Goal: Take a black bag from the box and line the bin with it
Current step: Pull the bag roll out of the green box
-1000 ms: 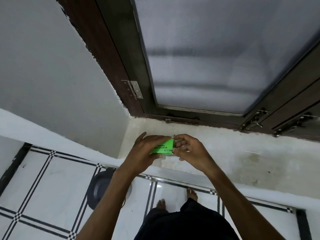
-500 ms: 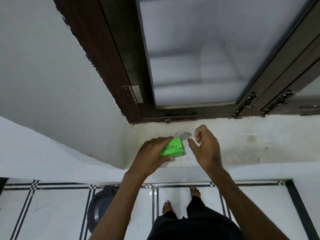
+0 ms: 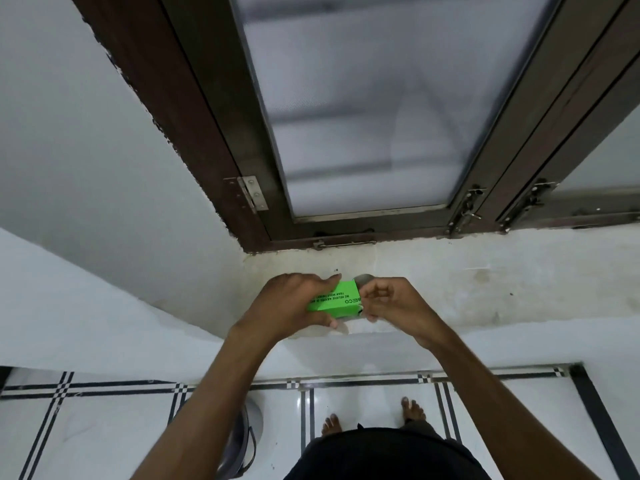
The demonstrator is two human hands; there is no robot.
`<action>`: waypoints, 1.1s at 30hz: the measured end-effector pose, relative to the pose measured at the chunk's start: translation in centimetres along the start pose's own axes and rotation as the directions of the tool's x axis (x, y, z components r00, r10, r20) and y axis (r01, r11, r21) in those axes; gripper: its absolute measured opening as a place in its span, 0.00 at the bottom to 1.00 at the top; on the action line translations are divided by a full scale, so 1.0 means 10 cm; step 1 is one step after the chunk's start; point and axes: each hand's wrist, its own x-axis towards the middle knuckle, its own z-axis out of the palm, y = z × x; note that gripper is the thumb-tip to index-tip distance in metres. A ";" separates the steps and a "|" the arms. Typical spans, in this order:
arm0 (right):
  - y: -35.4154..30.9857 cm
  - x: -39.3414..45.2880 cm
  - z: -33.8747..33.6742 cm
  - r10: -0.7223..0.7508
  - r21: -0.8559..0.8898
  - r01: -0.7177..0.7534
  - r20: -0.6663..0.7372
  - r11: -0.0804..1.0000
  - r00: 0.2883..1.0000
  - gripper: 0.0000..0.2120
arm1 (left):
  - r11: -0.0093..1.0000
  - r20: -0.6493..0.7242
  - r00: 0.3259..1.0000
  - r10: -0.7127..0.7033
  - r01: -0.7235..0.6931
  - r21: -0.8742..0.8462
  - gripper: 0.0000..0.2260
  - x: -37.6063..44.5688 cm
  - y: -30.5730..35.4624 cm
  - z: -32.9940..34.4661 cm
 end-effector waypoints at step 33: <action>0.00 -0.29 -1.34 0.036 -0.091 -0.054 -0.191 0.994 0.981 0.08 | 0.958 -0.260 0.933 -0.248 0.197 -0.208 0.31 0.27 0.20 0.28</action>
